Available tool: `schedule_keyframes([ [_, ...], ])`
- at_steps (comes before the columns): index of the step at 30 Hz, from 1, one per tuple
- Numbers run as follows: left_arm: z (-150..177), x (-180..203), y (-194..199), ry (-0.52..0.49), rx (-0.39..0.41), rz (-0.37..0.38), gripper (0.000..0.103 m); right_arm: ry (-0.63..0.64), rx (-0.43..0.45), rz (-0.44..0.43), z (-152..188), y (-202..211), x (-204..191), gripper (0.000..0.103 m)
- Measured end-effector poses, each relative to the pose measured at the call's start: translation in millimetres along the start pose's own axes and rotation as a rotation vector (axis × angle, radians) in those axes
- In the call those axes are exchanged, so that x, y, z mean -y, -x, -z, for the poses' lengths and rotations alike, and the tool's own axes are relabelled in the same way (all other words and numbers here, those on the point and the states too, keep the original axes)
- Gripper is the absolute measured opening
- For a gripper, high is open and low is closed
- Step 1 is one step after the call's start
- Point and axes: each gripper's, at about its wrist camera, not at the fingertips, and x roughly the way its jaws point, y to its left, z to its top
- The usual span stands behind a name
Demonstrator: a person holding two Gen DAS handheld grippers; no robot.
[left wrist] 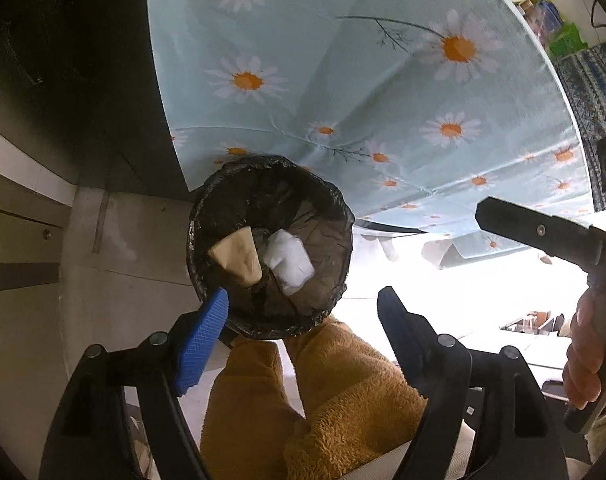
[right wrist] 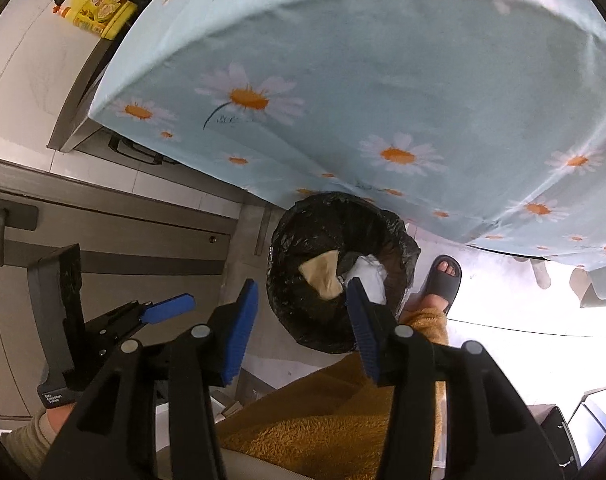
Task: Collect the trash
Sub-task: 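Open both tools to drop the paper cup and cloth into the bin, then raise both tools back toward the remaining trash on the table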
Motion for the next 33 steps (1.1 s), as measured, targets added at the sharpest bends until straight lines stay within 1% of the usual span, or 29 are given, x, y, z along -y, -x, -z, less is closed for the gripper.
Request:
schedule_keyframes([
  [9,-7,3,13,-0.008,0.021,0.009,0.075,-0.011,-0.003,0.000,0,2,0,0.047],
  [12,-9,6,23,-0.026,0.043,0.022,0.073,-0.004,0.003,0.002,0,5,-1,0.047],
  [15,-12,12,40,-0.052,0.092,-0.012,0.073,0.006,0.015,0.007,-1,10,-6,0.047],
  [20,-17,17,64,-0.064,0.129,-0.006,0.073,0.024,0.064,0.010,-4,30,-18,0.047],
  [23,-20,20,86,-0.068,0.171,0.031,0.073,0.031,0.102,0.013,-5,44,-25,0.048],
  [29,-29,42,117,-0.156,0.235,0.047,0.073,0.034,0.178,0.034,0,74,-29,0.049],
  [33,-38,57,139,-0.207,0.284,0.067,0.073,0.021,0.237,0.047,3,96,-29,0.053],
])
